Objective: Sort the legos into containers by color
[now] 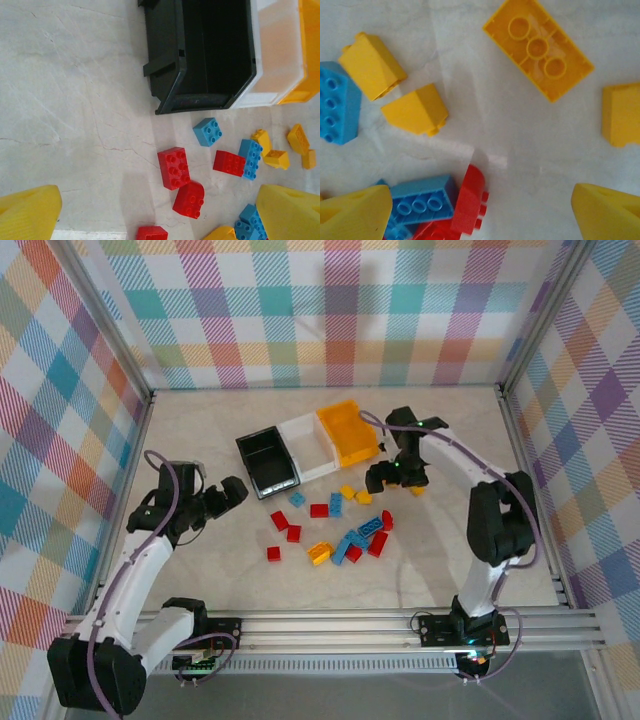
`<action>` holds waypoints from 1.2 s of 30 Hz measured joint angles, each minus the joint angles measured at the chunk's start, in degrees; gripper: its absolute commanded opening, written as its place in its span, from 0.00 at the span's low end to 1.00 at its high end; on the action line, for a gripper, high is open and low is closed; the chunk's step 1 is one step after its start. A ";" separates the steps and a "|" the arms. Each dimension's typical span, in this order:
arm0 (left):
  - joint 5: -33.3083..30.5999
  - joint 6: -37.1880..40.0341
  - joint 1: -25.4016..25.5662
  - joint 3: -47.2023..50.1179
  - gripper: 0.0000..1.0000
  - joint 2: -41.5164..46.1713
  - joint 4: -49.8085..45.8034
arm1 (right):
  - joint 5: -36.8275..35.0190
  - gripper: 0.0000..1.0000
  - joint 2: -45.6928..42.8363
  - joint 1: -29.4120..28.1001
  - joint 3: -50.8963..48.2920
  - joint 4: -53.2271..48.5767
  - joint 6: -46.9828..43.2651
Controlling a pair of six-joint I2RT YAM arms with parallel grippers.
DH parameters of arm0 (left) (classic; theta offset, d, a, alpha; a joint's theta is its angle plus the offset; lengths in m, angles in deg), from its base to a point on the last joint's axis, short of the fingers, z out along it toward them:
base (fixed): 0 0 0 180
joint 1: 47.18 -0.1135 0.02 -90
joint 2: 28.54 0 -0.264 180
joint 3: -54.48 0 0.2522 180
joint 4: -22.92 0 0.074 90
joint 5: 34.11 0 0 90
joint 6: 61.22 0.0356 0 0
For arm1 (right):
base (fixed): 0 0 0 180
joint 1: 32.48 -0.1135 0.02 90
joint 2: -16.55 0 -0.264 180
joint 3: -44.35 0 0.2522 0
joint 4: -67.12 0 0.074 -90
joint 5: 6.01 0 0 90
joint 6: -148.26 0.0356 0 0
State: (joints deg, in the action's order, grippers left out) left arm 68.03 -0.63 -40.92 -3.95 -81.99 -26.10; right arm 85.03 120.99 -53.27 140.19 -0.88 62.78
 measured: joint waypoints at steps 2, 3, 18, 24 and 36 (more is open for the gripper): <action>0.28 -0.17 0.00 0.00 1.00 0.85 -0.33 | -1.36 0.90 2.01 0.04 1.36 0.44 -1.05; 0.39 -0.20 0.00 0.00 1.00 0.92 -0.46 | -1.92 0.89 2.82 0.04 1.88 0.63 -1.44; 0.39 -1.03 0.00 -0.09 1.00 -1.01 -2.34 | -6.43 0.83 13.22 0.13 8.44 2.03 -4.68; 0.26 -1.07 0.00 -0.61 1.00 -3.43 -2.27 | -7.69 0.82 16.26 0.74 12.44 2.12 -5.03; 0.22 -1.46 0.00 -2.38 1.00 -6.51 -2.12 | -7.93 0.77 20.09 2.08 15.45 1.77 -5.03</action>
State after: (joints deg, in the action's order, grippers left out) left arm 68.25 -2.09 -40.92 -6.33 -88.51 -28.22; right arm 77.09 141.08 -51.20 155.65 0.89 57.75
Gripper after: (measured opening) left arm 0.999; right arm 0.776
